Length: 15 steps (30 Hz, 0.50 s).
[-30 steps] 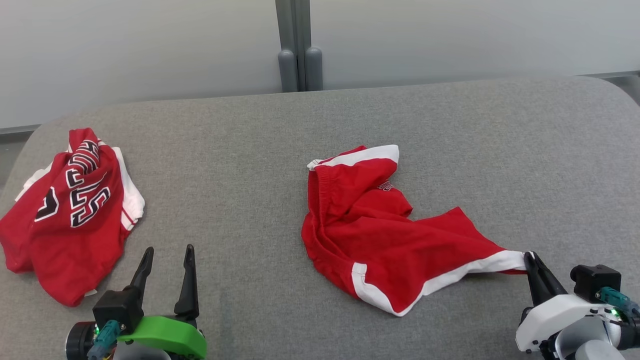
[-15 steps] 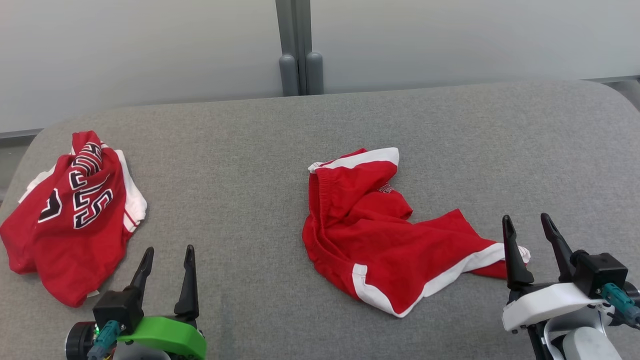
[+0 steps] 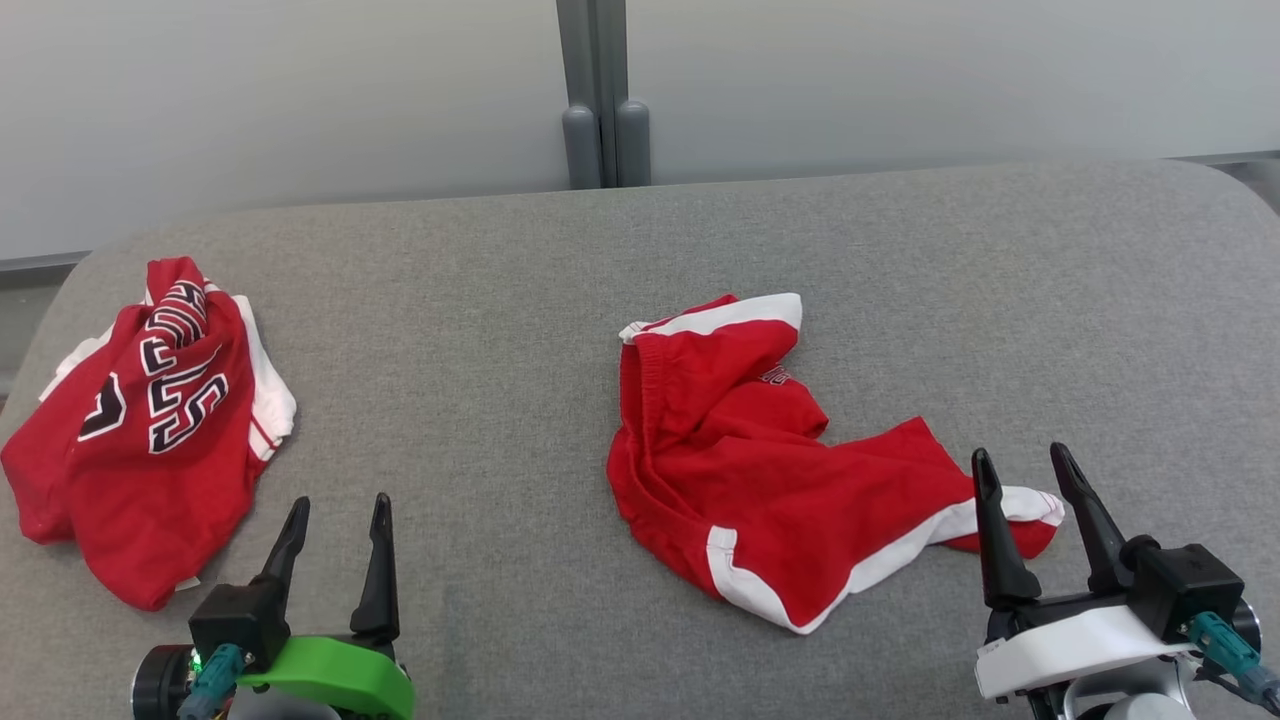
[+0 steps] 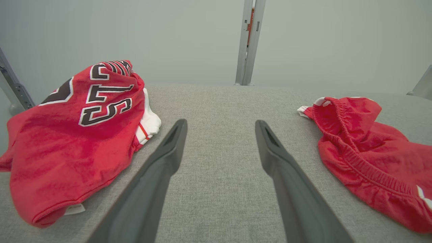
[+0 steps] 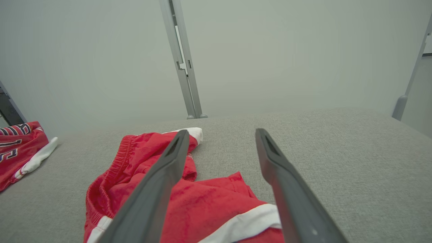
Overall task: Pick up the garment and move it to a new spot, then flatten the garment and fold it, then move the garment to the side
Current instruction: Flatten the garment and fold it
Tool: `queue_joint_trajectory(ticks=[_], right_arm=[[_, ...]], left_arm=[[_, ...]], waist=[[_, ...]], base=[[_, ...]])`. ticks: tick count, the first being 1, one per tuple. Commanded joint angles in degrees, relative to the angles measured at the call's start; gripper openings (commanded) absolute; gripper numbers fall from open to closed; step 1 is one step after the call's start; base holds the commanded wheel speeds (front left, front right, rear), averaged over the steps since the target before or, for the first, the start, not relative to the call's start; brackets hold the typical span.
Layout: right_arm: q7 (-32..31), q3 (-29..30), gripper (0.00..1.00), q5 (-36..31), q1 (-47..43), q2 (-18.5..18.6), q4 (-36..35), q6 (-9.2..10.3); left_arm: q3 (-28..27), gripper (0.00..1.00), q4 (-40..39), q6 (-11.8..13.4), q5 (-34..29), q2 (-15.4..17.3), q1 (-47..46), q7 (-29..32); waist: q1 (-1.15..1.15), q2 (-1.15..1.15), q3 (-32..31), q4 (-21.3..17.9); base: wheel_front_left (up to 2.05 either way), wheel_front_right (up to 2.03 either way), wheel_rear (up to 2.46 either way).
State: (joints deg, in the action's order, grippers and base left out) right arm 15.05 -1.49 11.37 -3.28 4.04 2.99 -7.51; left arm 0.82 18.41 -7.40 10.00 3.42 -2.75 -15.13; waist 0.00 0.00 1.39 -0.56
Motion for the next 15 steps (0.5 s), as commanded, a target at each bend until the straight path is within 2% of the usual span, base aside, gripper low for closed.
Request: queue_joint_trajectory(ticks=[1, 7, 15], right_arm=[[0.17, -0.04, 1.00, -0.30, -0.15, -0.06, -0.31, 0.04], [0.17, 0.11, 1.00, -0.54, 1.03, 0.09, -0.20, 0.04], [0.17, -0.31, 1.00, -0.34, 2.13, 0.12, 0.65, 0.05]], left_arm=[[0.46, 1.00, -0.04, -0.13, -0.43, 0.55, -0.62, -0.02], [5.23, 1.00, 0.36, -0.13, -1.85, 1.14, -3.75, -0.02], [17.39, 1.00, 2.86, -0.13, -1.23, 2.11, -11.01, 0.39]], waist=[[0.00, 0.00, 0.25, -0.15], [0.00, 0.00, 0.97, -0.52], [0.00, 0.00, 2.00, -2.71]], base=[[0.00, 0.00, 0.00], [0.00, 0.00, 0.00], [0.00, 0.00, 0.00]])
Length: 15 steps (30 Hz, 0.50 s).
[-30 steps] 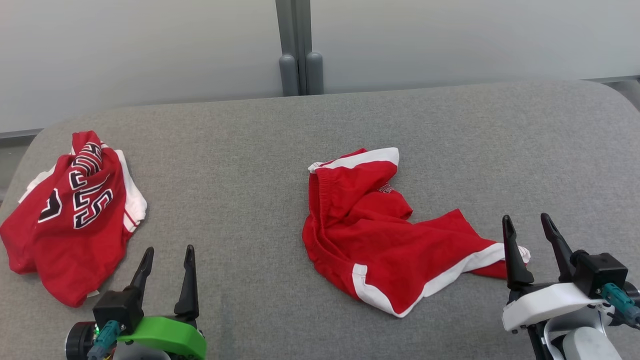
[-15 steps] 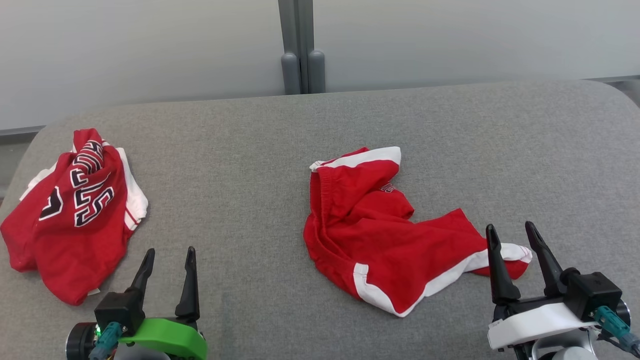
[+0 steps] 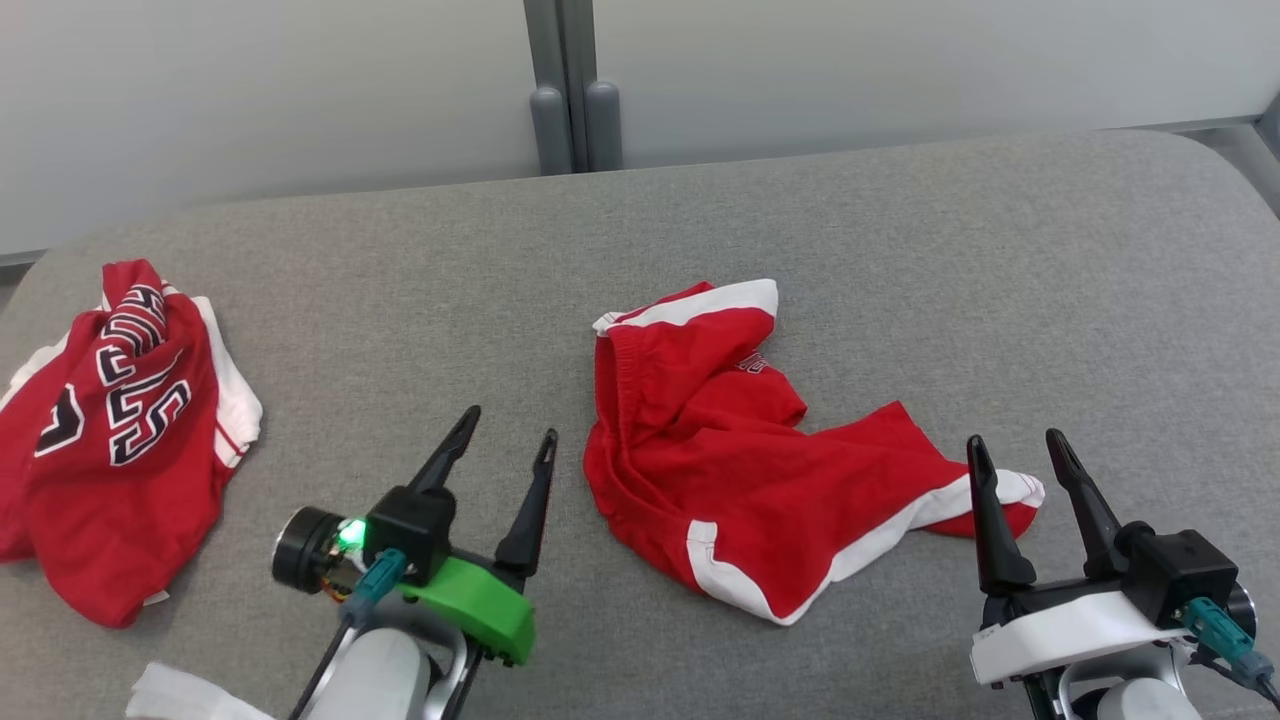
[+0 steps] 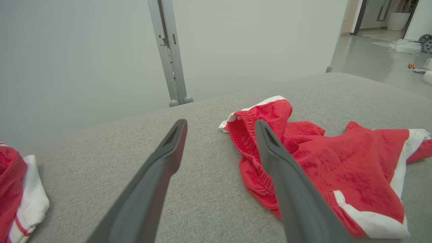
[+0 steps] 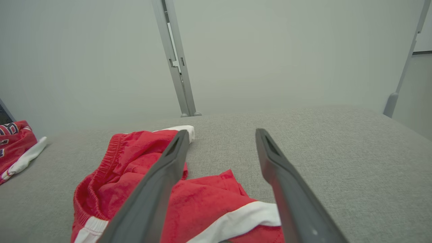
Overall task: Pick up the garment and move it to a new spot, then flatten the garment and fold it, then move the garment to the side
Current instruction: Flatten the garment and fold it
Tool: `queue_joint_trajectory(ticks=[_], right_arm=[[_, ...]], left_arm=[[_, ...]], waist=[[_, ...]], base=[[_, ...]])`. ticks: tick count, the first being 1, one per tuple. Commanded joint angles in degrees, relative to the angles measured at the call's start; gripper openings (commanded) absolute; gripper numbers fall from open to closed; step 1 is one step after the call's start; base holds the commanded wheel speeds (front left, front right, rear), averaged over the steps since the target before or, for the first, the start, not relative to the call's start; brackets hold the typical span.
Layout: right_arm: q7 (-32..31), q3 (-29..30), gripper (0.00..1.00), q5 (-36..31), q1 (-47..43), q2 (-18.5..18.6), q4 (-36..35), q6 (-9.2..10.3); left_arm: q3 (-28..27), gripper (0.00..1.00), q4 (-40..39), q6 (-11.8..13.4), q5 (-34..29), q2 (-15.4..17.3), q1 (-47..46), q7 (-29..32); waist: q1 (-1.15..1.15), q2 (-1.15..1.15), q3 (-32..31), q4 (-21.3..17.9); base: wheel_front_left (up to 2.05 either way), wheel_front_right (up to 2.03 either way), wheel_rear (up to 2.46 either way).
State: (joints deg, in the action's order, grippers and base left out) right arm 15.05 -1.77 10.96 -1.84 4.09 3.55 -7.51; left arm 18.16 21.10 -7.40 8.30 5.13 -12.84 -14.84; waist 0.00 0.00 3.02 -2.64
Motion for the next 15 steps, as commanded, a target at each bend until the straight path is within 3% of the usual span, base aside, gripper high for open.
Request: queue_joint_trajectory(ticks=[1, 15], right_arm=[[0.18, -0.02, 1.00, 0.11, 0.82, 0.07, 0.15, 0.04], [0.17, 0.34, 1.00, 0.60, 2.38, -0.44, 0.98, 0.04]], left_arm=[[2.02, 1.00, 0.60, -0.13, 0.75, 0.52, -2.08, 0.50], [22.62, 1.00, 7.16, -0.05, 6.06, 2.94, -12.11, 5.24]], waist=[[0.00, 0.00, 0.57, -1.04], [0.00, 0.00, 3.19, -6.66]], base=[[0.00, 0.00, 0.00], [0.00, 0.00, 0.00]])
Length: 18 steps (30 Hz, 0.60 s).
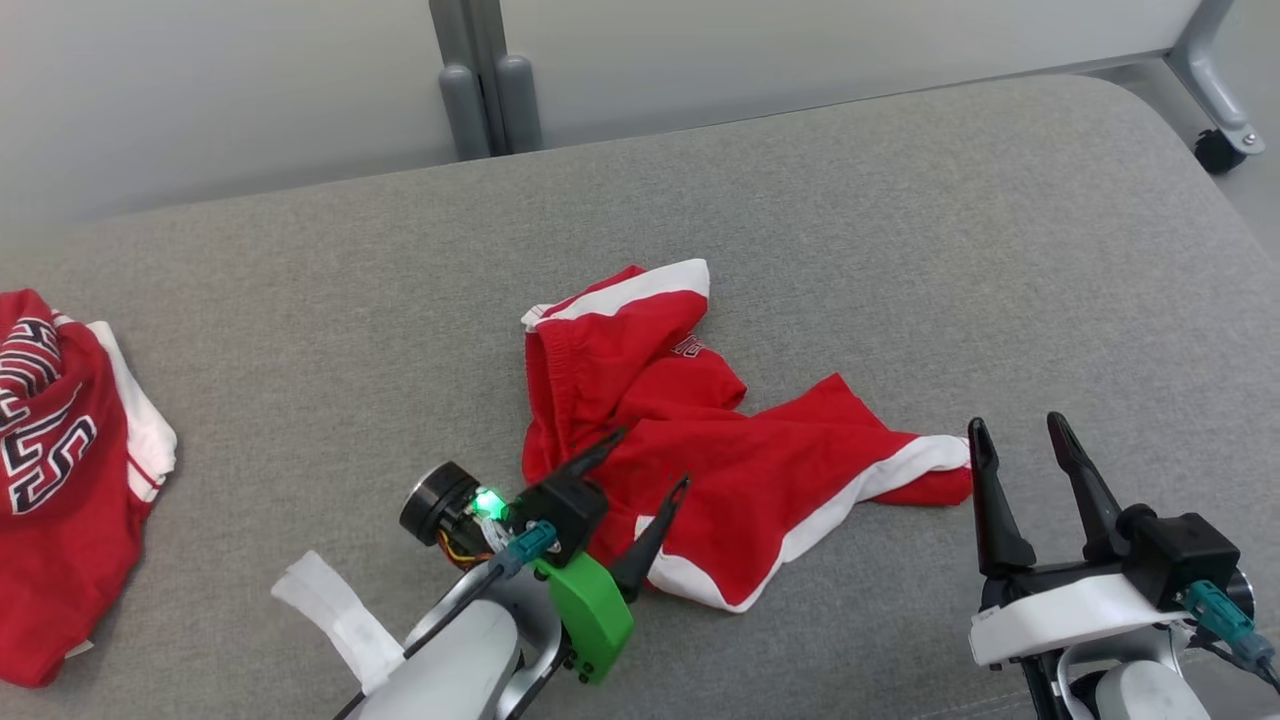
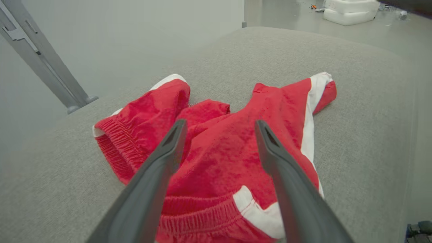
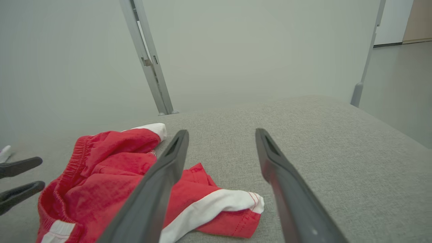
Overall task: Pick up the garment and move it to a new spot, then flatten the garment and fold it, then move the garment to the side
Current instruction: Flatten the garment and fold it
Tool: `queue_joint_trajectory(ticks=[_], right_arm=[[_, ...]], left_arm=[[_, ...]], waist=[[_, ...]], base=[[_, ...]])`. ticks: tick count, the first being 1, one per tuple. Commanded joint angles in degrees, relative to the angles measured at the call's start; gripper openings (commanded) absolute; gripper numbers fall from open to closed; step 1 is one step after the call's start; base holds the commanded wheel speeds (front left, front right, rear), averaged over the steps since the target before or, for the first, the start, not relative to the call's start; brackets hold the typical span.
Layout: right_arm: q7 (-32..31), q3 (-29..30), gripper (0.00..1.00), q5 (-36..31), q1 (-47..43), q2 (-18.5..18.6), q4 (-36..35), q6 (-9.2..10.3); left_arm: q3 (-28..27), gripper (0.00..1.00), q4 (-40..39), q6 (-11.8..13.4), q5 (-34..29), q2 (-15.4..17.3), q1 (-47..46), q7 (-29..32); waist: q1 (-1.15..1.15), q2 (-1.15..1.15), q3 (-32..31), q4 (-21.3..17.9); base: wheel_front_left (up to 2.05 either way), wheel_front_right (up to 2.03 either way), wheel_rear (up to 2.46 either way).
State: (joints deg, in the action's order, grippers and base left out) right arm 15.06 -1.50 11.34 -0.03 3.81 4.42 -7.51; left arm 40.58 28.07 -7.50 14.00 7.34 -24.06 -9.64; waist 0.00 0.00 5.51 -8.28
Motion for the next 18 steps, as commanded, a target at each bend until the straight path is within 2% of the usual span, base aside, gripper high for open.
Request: queue_joint_trajectory(ticks=[1, 12, 13, 14, 15, 16, 18], right_arm=[[0.16, 0.12, 1.00, 0.23, 0.61, -0.19, 0.10, 0.04], [0.17, 0.24, 1.00, 0.21, 1.01, -0.37, 0.57, 0.04], [0.16, 0.27, 1.00, 0.19, 0.98, -0.39, 0.58, 0.04], [0.17, 0.32, 1.00, 0.15, 0.91, -0.40, 0.56, 0.04], [0.17, 0.31, 1.00, 0.10, 0.84, -0.41, 0.57, 0.04], [0.17, 0.33, 1.00, 0.05, 0.74, -0.40, 0.58, 0.04], [0.17, 0.41, 1.00, 0.00, 0.48, -0.41, 0.47, 0.04]], left_arm=[[1.37, 1.00, 0.76, 0.05, 0.87, 0.99, -1.24, 0.52], [12.25, 1.00, 7.48, 0.05, 7.69, 4.21, -2.82, 7.34], [12.66, 0.97, 7.68, 0.05, 8.37, 4.28, -2.95, 7.61], [13.10, 0.76, 8.07, 0.06, 9.17, 4.38, -3.02, 7.98], [13.53, 0.33, 8.39, 0.06, 9.70, 4.53, -2.96, 8.36], [14.05, 0.00, 8.63, 0.05, 10.00, 4.61, -2.83, 8.62], [14.84, 0.00, 8.92, 0.05, 10.84, 4.70, -2.65, 8.77]], waist=[[0.00, 0.00, 0.80, -1.26], [0.00, 0.00, 0.58, -2.33], [0.00, 0.00, 0.50, -2.33], [0.00, 0.00, 0.40, -2.30], [0.00, 0.00, 0.31, -2.28], [0.00, 0.00, 0.18, -2.24], [0.00, 0.00, -0.01, -2.10]], base=[[0.00, 0.00, 0.00], [0.00, 0.00, 0.00], [0.00, 0.00, 0.00], [0.00, 0.00, 0.00], [0.00, 0.00, 0.00], [0.00, 0.00, 0.00], [0.00, 0.00, 0.00]])
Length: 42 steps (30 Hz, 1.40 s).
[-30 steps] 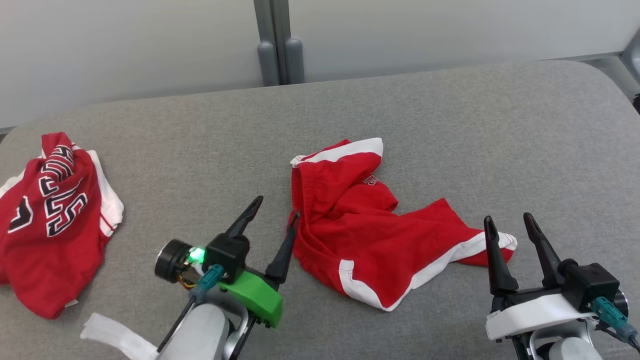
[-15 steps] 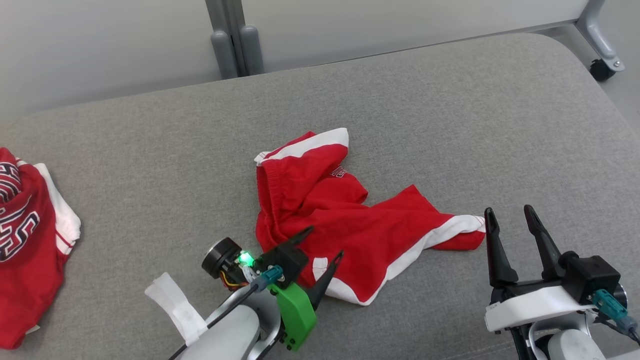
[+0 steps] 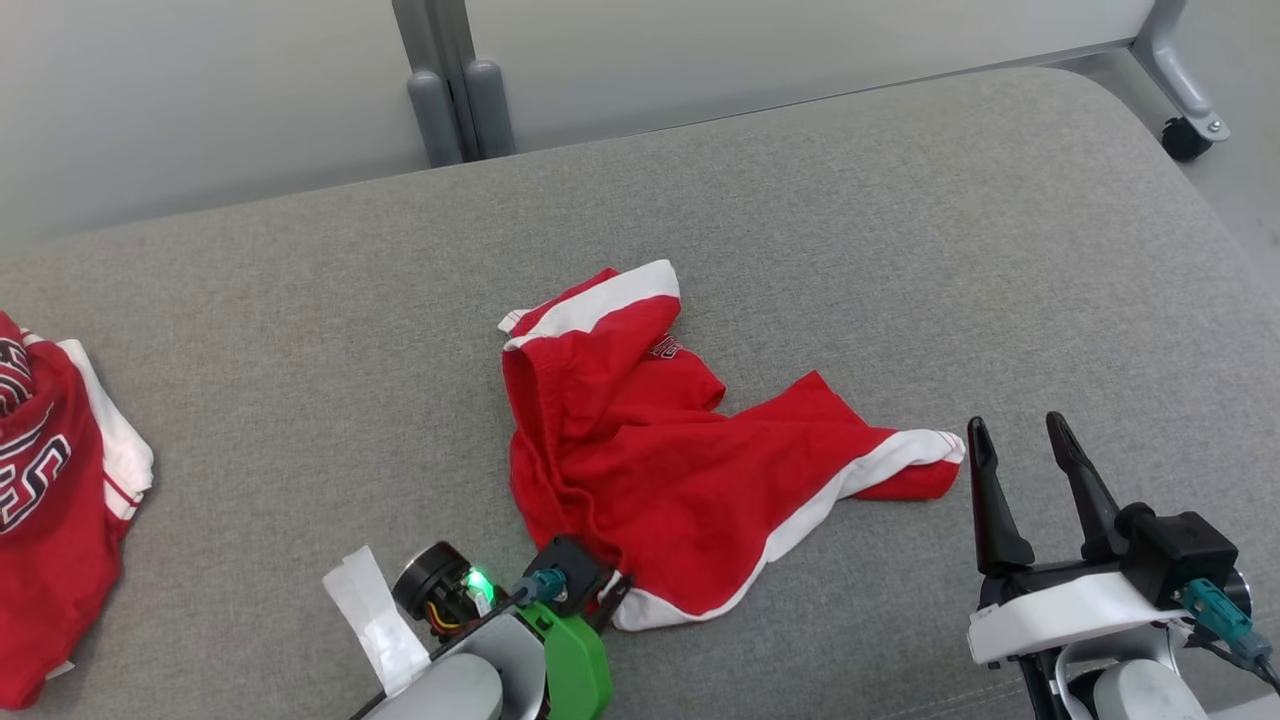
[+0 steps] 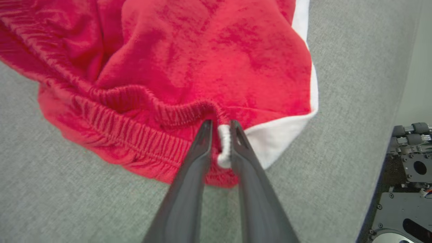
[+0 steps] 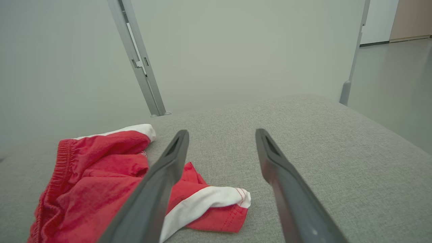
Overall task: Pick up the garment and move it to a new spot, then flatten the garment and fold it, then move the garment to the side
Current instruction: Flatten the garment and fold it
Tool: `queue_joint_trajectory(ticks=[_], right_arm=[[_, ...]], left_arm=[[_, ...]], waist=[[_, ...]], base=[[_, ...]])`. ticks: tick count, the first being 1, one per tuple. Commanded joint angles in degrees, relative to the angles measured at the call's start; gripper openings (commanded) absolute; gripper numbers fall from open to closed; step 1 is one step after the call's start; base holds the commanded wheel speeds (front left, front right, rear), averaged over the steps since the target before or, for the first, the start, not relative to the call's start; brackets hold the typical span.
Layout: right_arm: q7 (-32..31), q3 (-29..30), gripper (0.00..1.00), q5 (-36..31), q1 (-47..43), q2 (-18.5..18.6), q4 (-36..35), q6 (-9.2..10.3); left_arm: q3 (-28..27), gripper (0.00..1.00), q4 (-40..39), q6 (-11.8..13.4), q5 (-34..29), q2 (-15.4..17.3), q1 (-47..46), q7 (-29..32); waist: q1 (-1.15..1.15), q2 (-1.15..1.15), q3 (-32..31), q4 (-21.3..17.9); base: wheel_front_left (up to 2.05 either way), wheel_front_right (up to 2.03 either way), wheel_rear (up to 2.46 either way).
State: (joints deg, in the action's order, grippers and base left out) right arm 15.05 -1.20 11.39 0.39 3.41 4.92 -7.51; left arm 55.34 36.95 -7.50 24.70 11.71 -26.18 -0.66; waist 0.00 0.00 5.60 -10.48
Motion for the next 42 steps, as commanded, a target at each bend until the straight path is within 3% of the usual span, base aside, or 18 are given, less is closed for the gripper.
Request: queue_joint_trajectory(ticks=[1, 6, 16, 24, 25, 26, 27, 34, 42], right_arm=[[0.18, 0.19, 1.00, -0.05, -0.10, 0.01, -0.12, 0.04], [0.18, 0.70, 1.00, -0.05, -1.08, 0.19, -0.37, 0.04], [0.17, 0.48, 1.00, 0.17, -2.31, 0.65, 0.49, 0.04], [0.18, 0.37, 1.00, 0.32, -2.47, 0.93, 0.91, 0.04], [0.18, 0.52, 1.00, 0.36, -2.55, 0.98, 0.92, 0.04], [0.18, 0.56, 1.00, 0.37, -2.59, 1.04, 0.97, 0.04], [0.18, 0.57, 1.00, 0.36, -2.59, 1.06, 0.99, 0.04], [0.18, 0.52, 1.00, 0.38, -2.59, 1.32, 1.36, 0.04], [0.18, -0.16, 1.00, 0.19, -2.52, 1.37, 0.89, 0.04]], left_arm=[[0.10, 0.00, -0.04, 0.06, 0.75, 0.38, -0.54, -0.79], [-1.31, 0.00, -0.20, 0.76, 2.57, 0.92, 0.03, -3.67], [-8.06, 0.00, -3.67, 6.12, 7.02, 5.41, 5.55, -10.11], [-10.24, 0.00, -4.87, 8.51, 10.78, 5.83, 12.33, -11.71], [-10.44, 0.31, -5.08, 8.72, 10.99, 5.69, 12.77, -11.97], [-10.75, 0.79, -5.37, 9.15, 11.00, 5.62, 13.19, -12.42], [-11.09, 1.00, -5.70, 9.45, 11.05, 5.54, 13.53, -12.80], [-15.41, 1.00, -9.88, 11.43, 9.70, 5.10, 14.89, -14.58], [-25.15, 1.00, -17.74, 13.05, 4.61, 4.85, 18.00, -14.53]], waist=[[0.00, 0.00, -0.19, 0.22], [0.00, 0.00, -1.02, 1.73], [0.00, 0.00, -2.70, 6.49], [0.00, 0.00, -3.08, 7.96], [0.00, 0.00, -3.16, 8.14], [0.00, 0.00, -3.24, 8.28], [0.00, 0.00, -3.33, 8.40], [0.00, 0.00, -4.32, 9.13], [0.00, 0.00, -5.20, 9.00]], base=[[0.00, 0.00, 0.00], [0.00, 0.00, 0.00], [0.00, 0.00, 0.00], [0.00, 0.00, 0.00], [0.00, 0.00, 0.00], [0.00, 0.00, 0.00], [0.00, 0.00, 0.00], [0.00, 0.00, 0.00], [0.00, 0.00, 0.00]])
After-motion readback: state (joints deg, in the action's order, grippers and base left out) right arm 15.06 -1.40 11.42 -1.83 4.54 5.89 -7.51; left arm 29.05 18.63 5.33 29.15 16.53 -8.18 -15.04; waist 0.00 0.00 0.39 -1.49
